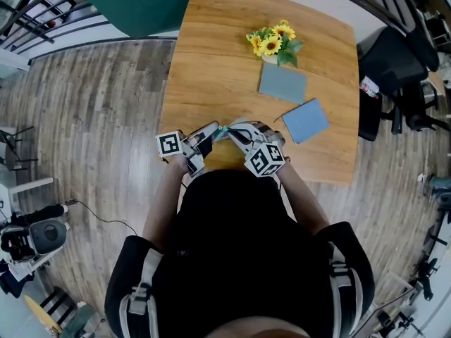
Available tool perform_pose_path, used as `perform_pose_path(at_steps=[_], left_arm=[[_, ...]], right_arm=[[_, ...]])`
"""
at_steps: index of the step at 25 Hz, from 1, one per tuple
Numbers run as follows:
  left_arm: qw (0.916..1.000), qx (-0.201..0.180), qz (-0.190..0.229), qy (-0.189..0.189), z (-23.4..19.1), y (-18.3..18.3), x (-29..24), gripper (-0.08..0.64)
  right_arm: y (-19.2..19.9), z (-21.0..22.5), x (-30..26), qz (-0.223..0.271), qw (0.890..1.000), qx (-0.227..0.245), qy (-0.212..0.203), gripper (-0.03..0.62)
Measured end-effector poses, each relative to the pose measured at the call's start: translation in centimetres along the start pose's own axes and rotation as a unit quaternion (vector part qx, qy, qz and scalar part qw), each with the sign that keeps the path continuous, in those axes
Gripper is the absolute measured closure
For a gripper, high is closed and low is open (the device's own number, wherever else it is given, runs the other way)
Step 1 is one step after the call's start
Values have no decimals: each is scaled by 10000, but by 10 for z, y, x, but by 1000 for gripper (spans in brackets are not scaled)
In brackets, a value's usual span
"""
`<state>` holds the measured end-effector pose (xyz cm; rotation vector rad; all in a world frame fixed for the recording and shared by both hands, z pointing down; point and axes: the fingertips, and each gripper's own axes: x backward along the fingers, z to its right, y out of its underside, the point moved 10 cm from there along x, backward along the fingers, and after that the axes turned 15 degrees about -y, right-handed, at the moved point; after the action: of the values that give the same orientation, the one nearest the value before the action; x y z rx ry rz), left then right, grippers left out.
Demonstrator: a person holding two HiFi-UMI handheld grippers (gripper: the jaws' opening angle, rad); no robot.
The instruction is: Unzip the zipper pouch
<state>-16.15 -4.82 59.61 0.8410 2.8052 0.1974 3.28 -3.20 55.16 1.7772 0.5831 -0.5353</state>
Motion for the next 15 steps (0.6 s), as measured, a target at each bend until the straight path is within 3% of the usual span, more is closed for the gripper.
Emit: perform_pose_path(at_steps=[15], left_arm=[[9987,-358,4,-348,5,2,3,550]], right_arm=[[-2,-5,1,28,9998,-139,104,580]])
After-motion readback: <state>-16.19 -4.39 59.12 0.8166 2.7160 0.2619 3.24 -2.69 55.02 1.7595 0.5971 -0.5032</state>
